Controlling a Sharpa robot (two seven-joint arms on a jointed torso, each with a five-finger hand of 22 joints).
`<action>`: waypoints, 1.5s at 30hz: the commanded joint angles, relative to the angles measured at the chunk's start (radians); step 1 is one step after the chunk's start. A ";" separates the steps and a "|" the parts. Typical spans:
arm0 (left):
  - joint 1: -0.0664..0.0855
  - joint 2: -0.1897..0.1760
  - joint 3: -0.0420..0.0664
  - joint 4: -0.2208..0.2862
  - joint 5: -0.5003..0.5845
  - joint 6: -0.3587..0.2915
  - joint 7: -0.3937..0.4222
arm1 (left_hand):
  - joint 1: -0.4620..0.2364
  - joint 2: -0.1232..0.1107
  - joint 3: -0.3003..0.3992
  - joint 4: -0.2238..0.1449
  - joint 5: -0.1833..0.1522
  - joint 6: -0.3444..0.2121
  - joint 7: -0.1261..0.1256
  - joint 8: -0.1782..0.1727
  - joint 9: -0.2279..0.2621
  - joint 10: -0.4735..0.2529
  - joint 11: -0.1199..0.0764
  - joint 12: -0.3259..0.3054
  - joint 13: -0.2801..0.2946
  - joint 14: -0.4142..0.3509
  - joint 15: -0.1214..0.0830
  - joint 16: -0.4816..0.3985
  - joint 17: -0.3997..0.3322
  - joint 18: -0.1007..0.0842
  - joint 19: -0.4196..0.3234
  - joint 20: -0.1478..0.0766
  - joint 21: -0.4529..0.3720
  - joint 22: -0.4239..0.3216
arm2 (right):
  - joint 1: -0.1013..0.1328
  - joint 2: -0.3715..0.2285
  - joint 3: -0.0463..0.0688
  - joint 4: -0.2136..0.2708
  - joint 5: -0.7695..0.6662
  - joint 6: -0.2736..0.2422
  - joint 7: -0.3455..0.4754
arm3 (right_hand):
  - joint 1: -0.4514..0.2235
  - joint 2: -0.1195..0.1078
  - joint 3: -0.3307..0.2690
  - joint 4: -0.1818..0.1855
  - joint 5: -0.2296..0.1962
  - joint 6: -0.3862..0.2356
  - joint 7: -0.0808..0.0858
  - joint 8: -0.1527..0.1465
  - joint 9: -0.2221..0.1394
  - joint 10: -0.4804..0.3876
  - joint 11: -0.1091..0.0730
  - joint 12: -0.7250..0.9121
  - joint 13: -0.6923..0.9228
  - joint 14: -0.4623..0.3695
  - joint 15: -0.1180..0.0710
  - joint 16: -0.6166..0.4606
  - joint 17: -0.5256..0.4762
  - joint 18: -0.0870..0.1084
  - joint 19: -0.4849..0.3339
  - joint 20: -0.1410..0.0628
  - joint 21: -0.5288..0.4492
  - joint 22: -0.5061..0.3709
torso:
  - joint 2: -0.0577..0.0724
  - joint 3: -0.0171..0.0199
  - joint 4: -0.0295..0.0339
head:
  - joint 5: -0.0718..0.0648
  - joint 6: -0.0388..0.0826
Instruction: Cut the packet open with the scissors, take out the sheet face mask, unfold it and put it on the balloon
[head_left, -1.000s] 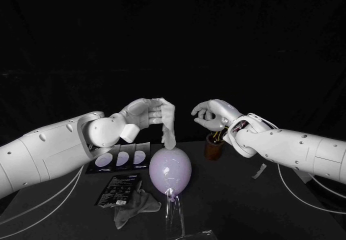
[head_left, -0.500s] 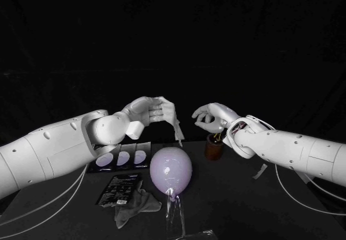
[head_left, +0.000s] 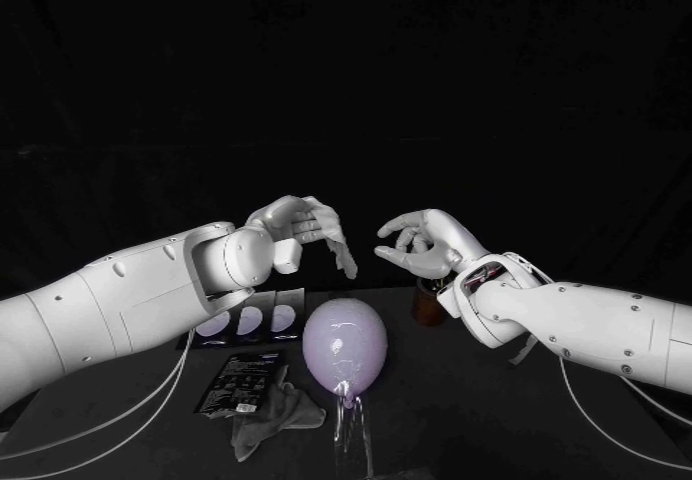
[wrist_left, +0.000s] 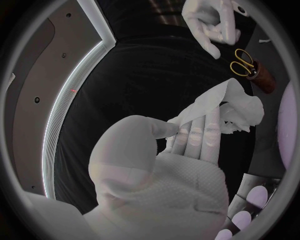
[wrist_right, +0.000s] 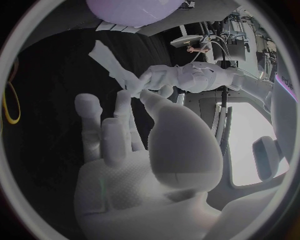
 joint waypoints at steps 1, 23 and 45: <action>0.002 0.009 0.002 -0.006 0.026 -0.136 0.067 | 0.007 -0.007 0.003 -0.002 -0.004 0.008 0.156 0.006 0.103 0.006 0.006 0.002 0.001 -0.011 0.003 -0.008 -0.002 0.011 -0.015 0.001 -0.009 0.000 | -0.002 0.010 0.001 0.023 -0.135 -0.097 -0.086 | -0.025 -0.006 -0.022 0.016 0.008 -0.015 0.005 -0.007 -0.003 -0.030 0.004 0.024 0.028 -0.011 0.008 -0.005 -0.010 -0.009 -0.015 0.004 -0.019 0.004 | 0.000 0.0008 -0.0003 | 0.003 0.005; 0.002 0.027 0.002 -0.005 0.057 -0.228 0.127 | 0.010 -0.019 0.016 -0.004 -0.004 0.025 0.160 0.004 0.094 0.007 0.012 0.004 0.000 -0.028 0.016 -0.032 -0.009 0.011 -0.103 0.023 -0.057 0.001 | -0.029 0.256 0.003 -0.191 -0.442 -0.081 -0.414 | 0.044 0.060 -0.384 0.137 0.068 -0.119 0.036 0.078 0.017 -0.193 0.040 0.130 0.083 -0.130 0.043 -0.068 -0.149 0.023 -0.138 0.041 -0.224 -0.020 | 0.004 -0.0034 0.0059 | 0.007 0.003; 0.002 0.035 0.002 0.015 0.070 -0.219 0.130 | 0.010 -0.020 0.017 -0.004 -0.004 0.025 0.161 0.004 0.093 0.007 0.012 0.004 0.000 -0.028 0.016 -0.033 -0.010 0.012 -0.105 0.024 -0.058 0.001 | -0.049 0.422 0.005 -0.406 -0.506 -0.116 -0.456 | 0.087 0.090 -0.377 0.135 0.051 -0.120 0.026 0.132 0.029 -0.185 0.030 0.158 0.074 -0.112 0.035 -0.039 -0.133 0.017 -0.109 0.035 -0.171 0.002 | 0.004 -0.0022 0.0034 | 0.004 0.001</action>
